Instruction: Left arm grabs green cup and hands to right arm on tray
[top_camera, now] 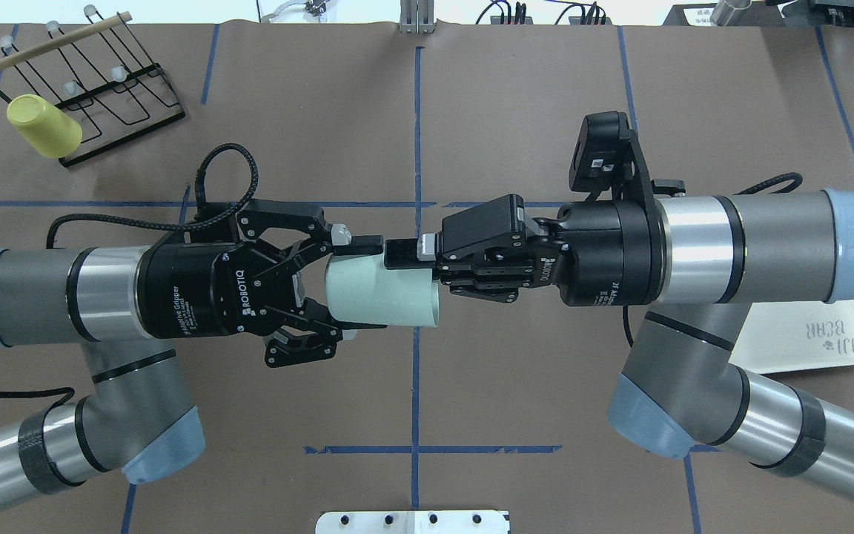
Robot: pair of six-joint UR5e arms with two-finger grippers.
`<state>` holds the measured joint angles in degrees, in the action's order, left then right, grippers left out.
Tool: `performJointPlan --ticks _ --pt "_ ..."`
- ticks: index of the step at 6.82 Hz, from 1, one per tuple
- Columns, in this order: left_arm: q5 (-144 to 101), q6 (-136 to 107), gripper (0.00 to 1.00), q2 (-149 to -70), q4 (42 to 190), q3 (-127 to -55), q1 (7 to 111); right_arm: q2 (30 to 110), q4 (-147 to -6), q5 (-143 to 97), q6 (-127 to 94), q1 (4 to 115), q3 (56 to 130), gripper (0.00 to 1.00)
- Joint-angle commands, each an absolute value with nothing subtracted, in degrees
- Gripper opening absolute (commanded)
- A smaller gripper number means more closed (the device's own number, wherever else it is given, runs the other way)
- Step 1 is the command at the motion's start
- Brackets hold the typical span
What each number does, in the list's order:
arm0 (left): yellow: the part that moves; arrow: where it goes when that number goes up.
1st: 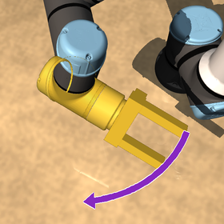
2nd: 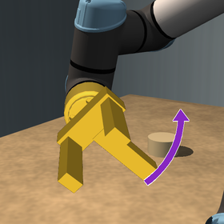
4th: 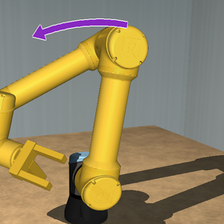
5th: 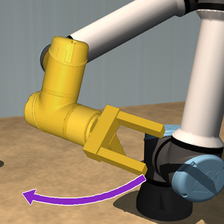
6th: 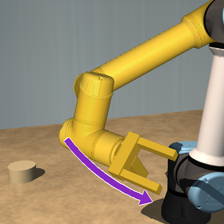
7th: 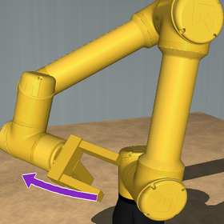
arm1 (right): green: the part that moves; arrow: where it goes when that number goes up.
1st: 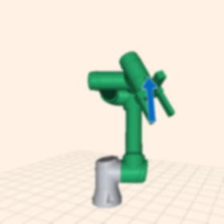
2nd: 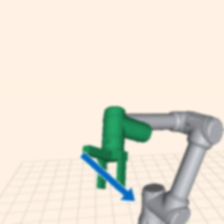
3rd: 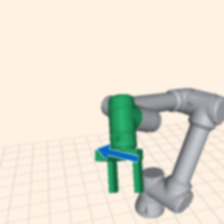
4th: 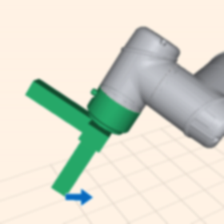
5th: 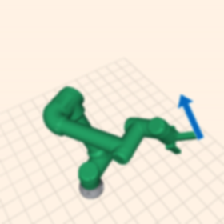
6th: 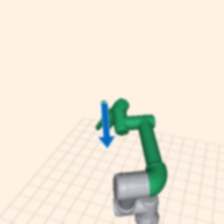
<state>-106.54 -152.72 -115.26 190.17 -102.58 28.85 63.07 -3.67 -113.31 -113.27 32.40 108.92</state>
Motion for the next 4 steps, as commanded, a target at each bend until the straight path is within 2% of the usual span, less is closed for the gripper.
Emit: performJointPlan --ticks 1,4 --pt "-104.96 -156.42 0.99 -114.79 190.11 -103.09 28.83 63.11 -3.16 -111.89 -113.47 31.47 108.90 0.00" --pt "-104.85 -156.62 1.00 -114.35 190.11 -103.18 29.09 63.11 -3.16 -111.53 -113.73 31.20 109.07 0.00"
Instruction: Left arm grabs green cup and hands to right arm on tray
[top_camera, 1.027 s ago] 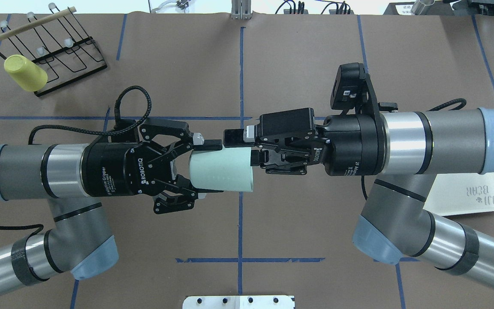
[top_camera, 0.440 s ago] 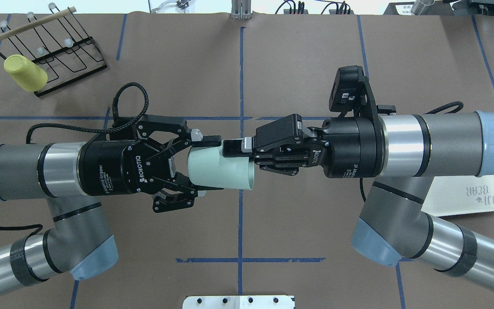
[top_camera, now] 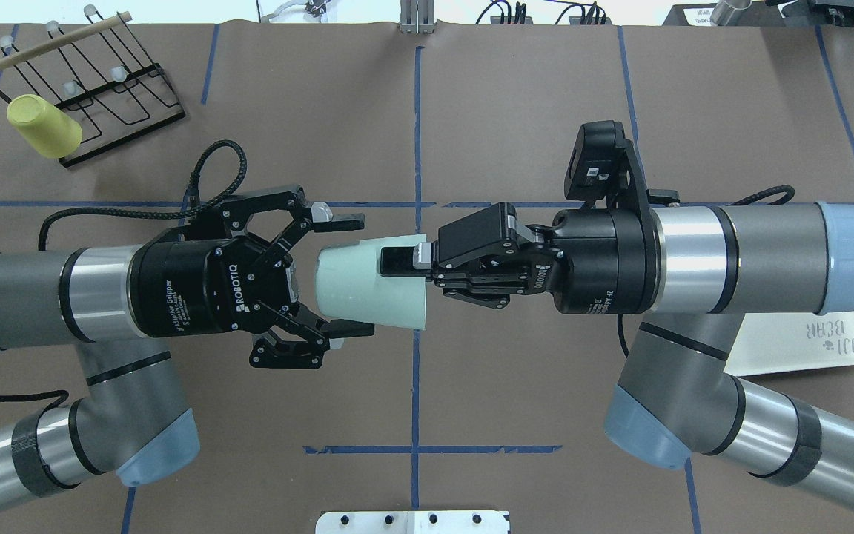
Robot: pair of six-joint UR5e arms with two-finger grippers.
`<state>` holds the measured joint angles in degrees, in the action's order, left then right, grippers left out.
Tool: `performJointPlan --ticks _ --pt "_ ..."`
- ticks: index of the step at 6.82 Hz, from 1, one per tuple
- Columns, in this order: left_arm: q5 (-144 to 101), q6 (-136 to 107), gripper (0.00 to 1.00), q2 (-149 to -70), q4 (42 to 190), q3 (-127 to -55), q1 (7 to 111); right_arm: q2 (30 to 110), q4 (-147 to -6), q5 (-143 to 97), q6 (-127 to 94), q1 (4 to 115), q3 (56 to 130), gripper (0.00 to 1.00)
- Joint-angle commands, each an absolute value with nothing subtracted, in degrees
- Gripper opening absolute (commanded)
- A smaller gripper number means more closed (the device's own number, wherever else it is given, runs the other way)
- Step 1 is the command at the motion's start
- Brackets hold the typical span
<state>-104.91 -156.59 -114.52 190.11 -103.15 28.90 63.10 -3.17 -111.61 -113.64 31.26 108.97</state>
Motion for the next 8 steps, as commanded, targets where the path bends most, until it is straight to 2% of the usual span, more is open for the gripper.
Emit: performJointPlan --ticks 1,4,8 --pt "-104.85 -156.45 1.00 -114.26 190.19 -103.18 29.27 63.28 -3.16 -111.53 -113.82 31.29 109.25 0.00" --pt "-104.94 -156.27 1.00 -112.94 190.37 -103.27 29.36 64.24 -2.73 -111.62 -113.64 32.08 109.69 0.00" --pt "-104.33 -156.09 1.00 -111.71 190.37 -102.31 29.79 75.46 3.51 -111.88 -114.26 37.69 109.77 0.00"
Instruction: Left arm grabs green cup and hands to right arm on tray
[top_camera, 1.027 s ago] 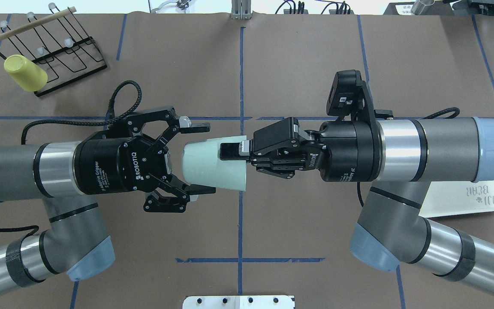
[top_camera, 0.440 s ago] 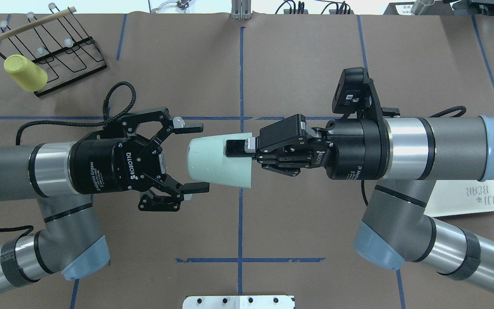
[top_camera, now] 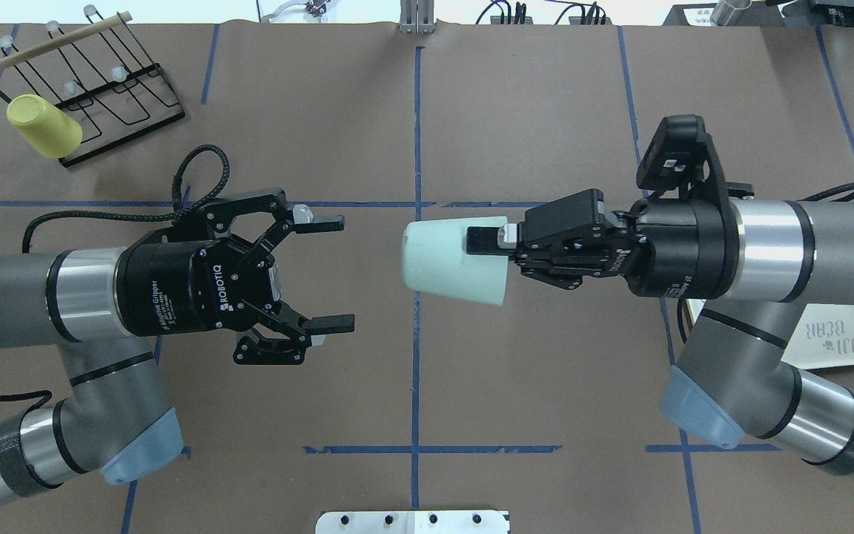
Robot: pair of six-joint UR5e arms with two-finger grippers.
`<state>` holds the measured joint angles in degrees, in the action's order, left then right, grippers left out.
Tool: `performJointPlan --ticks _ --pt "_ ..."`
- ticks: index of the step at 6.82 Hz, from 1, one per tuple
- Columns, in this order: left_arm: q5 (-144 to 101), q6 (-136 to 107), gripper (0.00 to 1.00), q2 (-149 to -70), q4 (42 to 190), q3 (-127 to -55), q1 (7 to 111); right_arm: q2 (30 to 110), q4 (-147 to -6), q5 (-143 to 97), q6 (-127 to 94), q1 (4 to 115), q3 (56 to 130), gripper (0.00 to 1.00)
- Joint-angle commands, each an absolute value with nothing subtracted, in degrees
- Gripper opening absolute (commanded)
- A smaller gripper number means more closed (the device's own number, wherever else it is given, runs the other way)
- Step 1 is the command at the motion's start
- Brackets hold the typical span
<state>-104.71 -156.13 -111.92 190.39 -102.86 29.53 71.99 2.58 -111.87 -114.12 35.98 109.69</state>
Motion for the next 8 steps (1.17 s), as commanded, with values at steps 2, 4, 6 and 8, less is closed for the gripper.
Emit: performJointPlan --ticks 2,4,6,8 --pt "-101.00 -156.09 1.00 -111.71 189.50 -100.65 30.14 83.72 2.38 -114.06 -113.82 44.52 108.99 0.00" --pt "-101.69 -155.66 1.00 -111.88 189.23 -93.29 35.13 85.16 -0.34 -129.03 -112.94 57.85 101.72 0.00" --pt "-101.95 -142.61 1.00 -111.80 184.43 -91.93 35.68 86.73 -6.56 -140.05 -104.75 68.42 97.66 0.00" --pt "-112.35 -129.54 1.00 -111.97 168.58 -92.98 42.05 91.73 -22.25 -141.86 -81.43 69.87 97.65 0.00"
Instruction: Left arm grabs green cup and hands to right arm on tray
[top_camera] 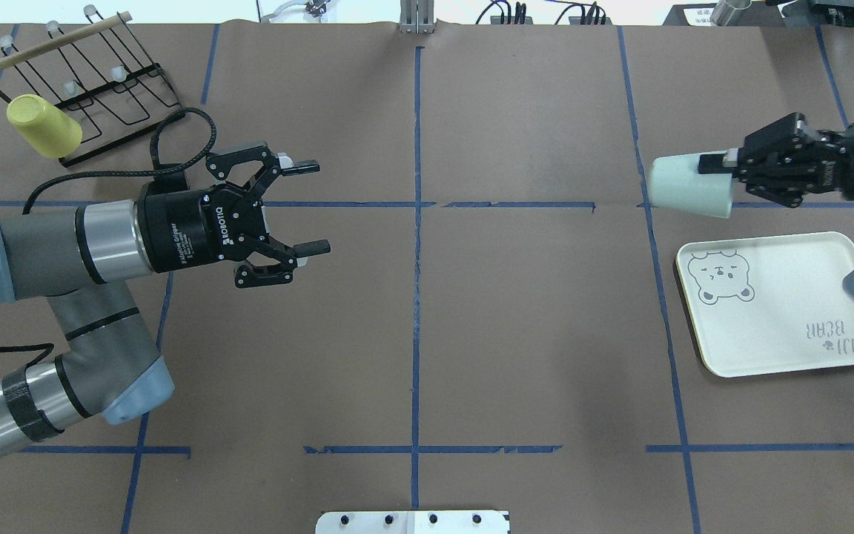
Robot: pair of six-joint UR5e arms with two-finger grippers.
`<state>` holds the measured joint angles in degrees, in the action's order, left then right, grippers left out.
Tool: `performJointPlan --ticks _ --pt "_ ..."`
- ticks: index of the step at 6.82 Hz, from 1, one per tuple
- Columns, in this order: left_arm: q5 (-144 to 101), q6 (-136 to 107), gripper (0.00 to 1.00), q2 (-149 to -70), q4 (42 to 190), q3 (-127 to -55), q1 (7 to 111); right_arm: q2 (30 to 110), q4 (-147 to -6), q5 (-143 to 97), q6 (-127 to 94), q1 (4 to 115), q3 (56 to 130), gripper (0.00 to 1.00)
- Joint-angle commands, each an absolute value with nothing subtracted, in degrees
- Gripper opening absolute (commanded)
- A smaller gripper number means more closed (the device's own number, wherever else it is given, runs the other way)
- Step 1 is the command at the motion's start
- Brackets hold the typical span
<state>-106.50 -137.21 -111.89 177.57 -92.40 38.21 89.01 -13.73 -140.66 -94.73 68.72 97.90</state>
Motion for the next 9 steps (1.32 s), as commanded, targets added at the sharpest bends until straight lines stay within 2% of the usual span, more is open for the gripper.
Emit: performJointPlan --ticks 1,4,6,8,9 --pt "-116.94 -122.42 1.00 -111.97 162.22 -92.99 44.71 93.50 -27.98 -140.99 -69.90 69.96 97.73 0.00" --pt "-117.86 -99.71 1.00 -111.01 145.77 -94.04 46.23 96.93 -41.97 -132.67 -43.65 66.46 98.08 0.00" --pt "-117.33 -89.27 1.00 -110.66 138.21 -94.22 48.24 96.51 -59.14 -131.14 -30.03 63.82 99.83 0.00" --pt "-116.20 -84.04 1.00 -110.48 132.91 -94.65 50.00 95.54 -74.98 -130.44 -29.01 60.66 107.45 0.00" --pt "-115.06 -82.37 1.00 -110.04 129.93 -95.62 49.92 95.45 -76.97 -127.73 -28.92 58.82 108.62 0.00"
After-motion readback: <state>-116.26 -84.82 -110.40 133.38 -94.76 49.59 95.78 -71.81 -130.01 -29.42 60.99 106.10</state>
